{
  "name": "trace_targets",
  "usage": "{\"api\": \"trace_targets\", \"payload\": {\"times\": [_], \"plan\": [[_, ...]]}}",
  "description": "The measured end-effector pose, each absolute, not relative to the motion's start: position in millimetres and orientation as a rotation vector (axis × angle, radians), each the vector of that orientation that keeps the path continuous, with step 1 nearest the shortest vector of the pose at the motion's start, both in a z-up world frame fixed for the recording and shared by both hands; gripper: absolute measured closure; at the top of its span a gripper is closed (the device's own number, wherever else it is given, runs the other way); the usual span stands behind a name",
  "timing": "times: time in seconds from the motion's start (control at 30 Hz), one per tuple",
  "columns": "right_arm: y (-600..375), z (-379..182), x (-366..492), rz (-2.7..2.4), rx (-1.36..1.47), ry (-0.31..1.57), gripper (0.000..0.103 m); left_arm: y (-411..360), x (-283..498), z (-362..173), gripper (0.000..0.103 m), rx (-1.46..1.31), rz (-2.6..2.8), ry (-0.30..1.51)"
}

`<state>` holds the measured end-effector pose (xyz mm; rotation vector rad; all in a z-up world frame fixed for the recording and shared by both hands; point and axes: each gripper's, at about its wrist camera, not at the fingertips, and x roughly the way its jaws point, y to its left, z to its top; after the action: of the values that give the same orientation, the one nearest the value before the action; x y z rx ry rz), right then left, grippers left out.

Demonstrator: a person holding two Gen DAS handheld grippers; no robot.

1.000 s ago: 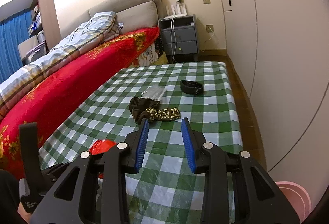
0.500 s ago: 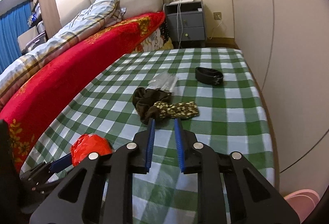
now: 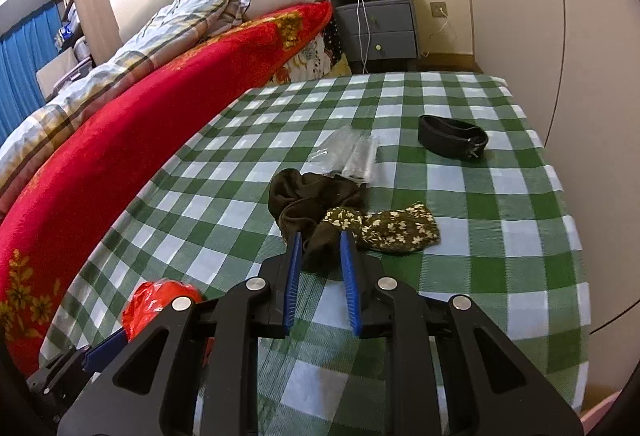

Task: Collect trash
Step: 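Grasp the black cloth with the right gripper while the left holds the red bag, then carry the red bag and black cloth over the pink bin with both grippers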

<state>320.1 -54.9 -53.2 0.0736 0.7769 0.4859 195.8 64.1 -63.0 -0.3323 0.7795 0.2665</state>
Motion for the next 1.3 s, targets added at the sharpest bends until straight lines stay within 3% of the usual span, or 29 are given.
{"api": "trace_targets", "payload": {"times": [0.1, 0.13, 0.17, 1.3], "plan": [[-49.6, -57.5, 322.6, 0.496, 0.058, 0.794, 0.086, 64.6, 195.7, -62.8, 0.048, -0.331, 0.268, 0.780], [-48.8, -57.9, 322.0, 0.496, 0.050, 0.793, 0.100, 64.8, 195.7, -62.6, 0.048, -0.331, 0.268, 0.780], [-48.5, -57.2, 320.2, 0.501, 0.044, 0.790, 0.101, 64.8, 195.8, -63.0, 0.048, -0.332, 0.267, 0.779], [-121.3, 38.5, 142.6, 0.484, -0.060, 0.695, 0.102, 59.0, 116.7, -3.2, 0.048, -0.292, 0.176, 0.662]]}}
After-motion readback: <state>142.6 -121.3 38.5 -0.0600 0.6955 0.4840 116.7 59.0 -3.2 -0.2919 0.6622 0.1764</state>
